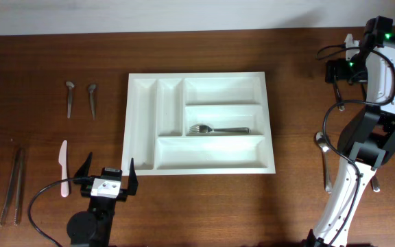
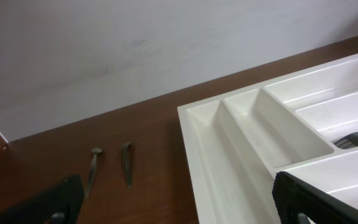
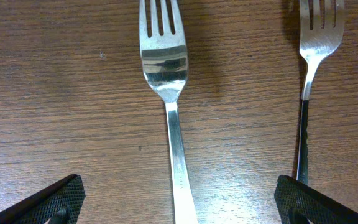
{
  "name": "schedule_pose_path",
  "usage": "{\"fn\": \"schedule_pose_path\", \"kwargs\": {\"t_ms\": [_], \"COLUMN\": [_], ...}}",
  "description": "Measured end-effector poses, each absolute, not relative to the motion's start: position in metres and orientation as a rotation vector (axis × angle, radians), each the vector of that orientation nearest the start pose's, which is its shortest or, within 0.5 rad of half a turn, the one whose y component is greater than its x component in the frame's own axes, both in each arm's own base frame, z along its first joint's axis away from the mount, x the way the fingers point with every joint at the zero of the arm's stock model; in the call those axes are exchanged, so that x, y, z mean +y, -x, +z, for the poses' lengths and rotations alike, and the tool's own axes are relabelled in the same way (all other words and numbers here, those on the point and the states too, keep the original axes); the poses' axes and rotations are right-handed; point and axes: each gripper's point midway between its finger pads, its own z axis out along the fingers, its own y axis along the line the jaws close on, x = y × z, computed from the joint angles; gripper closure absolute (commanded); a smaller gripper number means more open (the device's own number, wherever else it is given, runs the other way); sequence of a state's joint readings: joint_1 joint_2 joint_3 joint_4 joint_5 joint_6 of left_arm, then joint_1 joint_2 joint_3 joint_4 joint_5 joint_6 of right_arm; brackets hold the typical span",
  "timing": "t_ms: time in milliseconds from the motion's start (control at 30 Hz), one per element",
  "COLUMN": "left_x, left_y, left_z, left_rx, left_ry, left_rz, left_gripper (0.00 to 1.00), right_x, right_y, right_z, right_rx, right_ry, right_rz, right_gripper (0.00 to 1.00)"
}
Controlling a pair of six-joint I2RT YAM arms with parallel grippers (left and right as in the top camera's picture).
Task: Pack container
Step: 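Move the right gripper back right over the next fork, then lower the right gripper and grasp the second fork's handle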
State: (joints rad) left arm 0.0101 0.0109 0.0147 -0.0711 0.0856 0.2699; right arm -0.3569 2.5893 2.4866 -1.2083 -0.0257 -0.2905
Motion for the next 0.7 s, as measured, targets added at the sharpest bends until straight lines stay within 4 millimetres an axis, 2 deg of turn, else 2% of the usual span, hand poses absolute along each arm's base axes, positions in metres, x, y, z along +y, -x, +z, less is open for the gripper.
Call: {"fn": "schedule_pose_path", "kwargs": {"t_ms": [433, 700], "left_x": [-0.012, -0.012], "left_y": [-0.246, -0.246], "left_z": [0.161, 0.161], "left_rx": [1.616, 1.616], "left_ry": [-0.278, -0.277], "left_rz": [0.144, 0.144], "left_gripper": [0.01, 0.01], "right_x": [-0.193, -0.192], "right_y": [-0.519, -0.513], "right_z": [0.047, 0.021], "right_rx": [2.906, 2.961], "right_ry": [-0.101, -0.138], "right_rz": [-0.103, -0.089], "right_gripper": [0.01, 0.01]}}
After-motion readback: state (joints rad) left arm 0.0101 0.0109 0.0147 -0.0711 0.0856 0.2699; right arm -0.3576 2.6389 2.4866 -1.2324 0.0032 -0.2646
